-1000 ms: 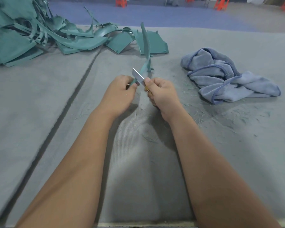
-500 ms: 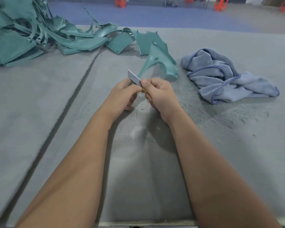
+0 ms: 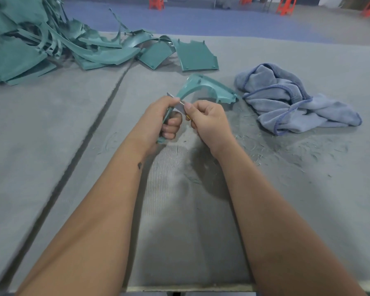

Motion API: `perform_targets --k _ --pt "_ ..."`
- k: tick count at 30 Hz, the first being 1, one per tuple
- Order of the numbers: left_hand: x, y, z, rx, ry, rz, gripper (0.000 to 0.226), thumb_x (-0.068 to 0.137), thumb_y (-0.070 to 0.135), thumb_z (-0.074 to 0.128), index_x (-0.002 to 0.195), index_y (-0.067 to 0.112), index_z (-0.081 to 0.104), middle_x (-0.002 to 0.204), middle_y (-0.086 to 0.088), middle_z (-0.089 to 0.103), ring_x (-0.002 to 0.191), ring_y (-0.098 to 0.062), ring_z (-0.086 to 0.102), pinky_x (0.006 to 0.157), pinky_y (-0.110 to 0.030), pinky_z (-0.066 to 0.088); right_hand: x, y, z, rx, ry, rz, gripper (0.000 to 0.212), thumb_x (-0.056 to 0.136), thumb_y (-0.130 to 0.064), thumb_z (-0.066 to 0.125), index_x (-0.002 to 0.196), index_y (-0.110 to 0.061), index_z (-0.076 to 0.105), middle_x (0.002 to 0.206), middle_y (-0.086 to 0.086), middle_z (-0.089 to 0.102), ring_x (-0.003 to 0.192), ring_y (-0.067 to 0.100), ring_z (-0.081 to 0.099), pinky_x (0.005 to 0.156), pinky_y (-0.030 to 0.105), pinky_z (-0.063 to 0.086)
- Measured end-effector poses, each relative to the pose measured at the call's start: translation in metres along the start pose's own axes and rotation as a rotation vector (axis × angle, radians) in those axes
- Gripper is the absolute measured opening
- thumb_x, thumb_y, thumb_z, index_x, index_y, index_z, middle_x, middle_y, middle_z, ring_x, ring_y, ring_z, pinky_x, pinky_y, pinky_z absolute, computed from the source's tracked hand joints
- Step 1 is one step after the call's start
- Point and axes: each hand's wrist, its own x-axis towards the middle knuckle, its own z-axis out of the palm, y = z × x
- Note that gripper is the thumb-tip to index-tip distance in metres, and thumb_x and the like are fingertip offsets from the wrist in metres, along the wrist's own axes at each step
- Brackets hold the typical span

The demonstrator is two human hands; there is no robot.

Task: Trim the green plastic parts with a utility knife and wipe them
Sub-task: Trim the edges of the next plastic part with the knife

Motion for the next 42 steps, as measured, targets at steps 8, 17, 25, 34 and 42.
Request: perform_targets --k 8,17,25,34,42 --pt "0.012 -0.009 -0.002 0.178 0.148 0.024 0.02 0.092 0.012 0.03 0.093 0.025 0.045 0.047 0.009 0.036 0.037 -0.006 0.026 0.037 -0.015 0.019 0.004 0.001 -0.005 0.161 0.071 0.063 0.038 0.097 -0.018 0.054 0.059 -0.017 0.053 0.045 -0.008 0.035 0.042 0.005 0.028 0.041 0.015 0.024" --pt "-0.002 -0.007 0.001 0.461 0.004 0.251 0.02 0.099 0.009 0.043 0.083 0.002 0.053 0.062 0.007 0.046 0.056 0.0 0.044 0.056 -0.015 0.034 -0.001 0.0 -0.001 0.056 -0.123 0.051 0.036 0.098 -0.017 0.051 0.064 -0.011 0.061 0.055 0.028 0.048 0.045 0.013 0.027 0.044 0.02 0.024" --pt "-0.001 -0.005 0.004 0.493 0.031 0.238 0.021 0.103 0.011 0.037 0.089 0.011 0.052 0.069 0.004 0.048 0.062 -0.006 0.037 0.061 -0.021 0.033 0.001 -0.001 -0.006 0.143 -0.131 0.071 0.034 0.1 -0.01 0.045 0.069 -0.005 0.057 0.044 -0.009 0.052 0.035 0.001 0.033 0.039 0.009 0.026" --pt "-0.001 -0.009 0.005 0.548 -0.067 0.189 0.031 0.103 0.008 0.035 0.077 0.009 0.052 0.069 -0.006 0.052 0.059 -0.013 0.041 0.061 -0.031 0.034 0.004 0.006 -0.009 -0.044 -0.154 0.061 0.036 0.098 -0.011 0.048 0.063 -0.013 0.058 0.051 0.001 0.057 0.042 0.003 0.039 0.048 0.015 0.032" --pt "0.003 -0.009 0.003 0.177 -0.082 0.091 0.003 0.073 0.014 0.044 0.073 0.011 0.044 0.054 0.002 0.04 0.045 -0.007 0.025 0.05 -0.027 0.013 0.005 0.004 -0.011 0.026 -0.145 0.148 0.036 0.099 -0.01 0.048 0.063 -0.013 0.051 0.049 0.001 0.035 0.036 0.001 0.03 0.04 0.011 0.025"
